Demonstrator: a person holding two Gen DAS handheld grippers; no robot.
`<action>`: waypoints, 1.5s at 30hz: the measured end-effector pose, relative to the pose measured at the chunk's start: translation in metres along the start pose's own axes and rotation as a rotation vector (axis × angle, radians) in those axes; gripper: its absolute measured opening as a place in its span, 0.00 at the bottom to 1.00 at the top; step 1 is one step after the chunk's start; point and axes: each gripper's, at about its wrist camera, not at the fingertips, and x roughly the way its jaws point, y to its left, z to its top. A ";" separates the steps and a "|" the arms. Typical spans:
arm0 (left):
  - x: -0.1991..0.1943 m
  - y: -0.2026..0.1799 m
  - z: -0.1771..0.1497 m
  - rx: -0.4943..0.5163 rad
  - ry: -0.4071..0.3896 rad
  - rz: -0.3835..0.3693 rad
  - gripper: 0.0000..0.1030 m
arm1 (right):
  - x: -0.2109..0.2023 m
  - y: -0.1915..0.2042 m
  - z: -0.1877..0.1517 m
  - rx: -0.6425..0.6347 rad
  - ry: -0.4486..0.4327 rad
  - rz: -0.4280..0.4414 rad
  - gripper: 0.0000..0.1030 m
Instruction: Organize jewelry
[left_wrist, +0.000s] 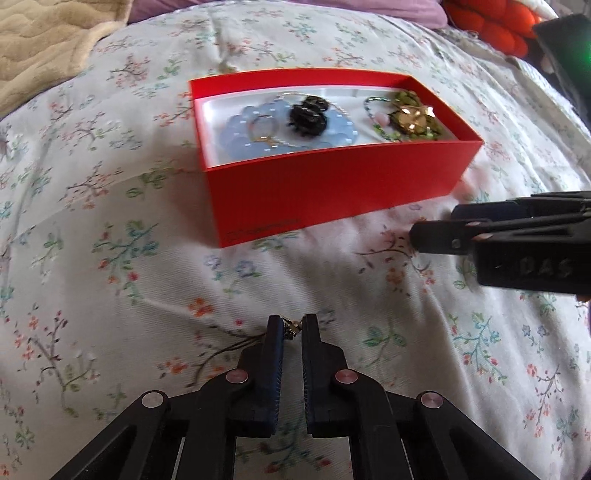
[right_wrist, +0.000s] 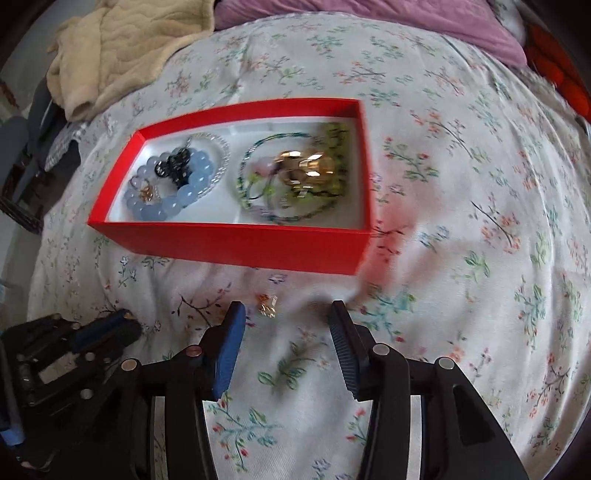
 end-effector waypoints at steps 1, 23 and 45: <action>-0.001 0.002 -0.001 -0.003 0.001 0.001 0.04 | 0.002 0.004 0.000 -0.014 -0.004 -0.016 0.48; -0.014 0.026 0.004 -0.153 0.028 -0.048 0.04 | -0.011 0.002 0.003 0.053 0.022 0.042 0.01; -0.009 0.021 0.003 -0.118 0.050 -0.029 0.04 | 0.004 0.022 -0.008 -0.071 0.047 -0.034 0.12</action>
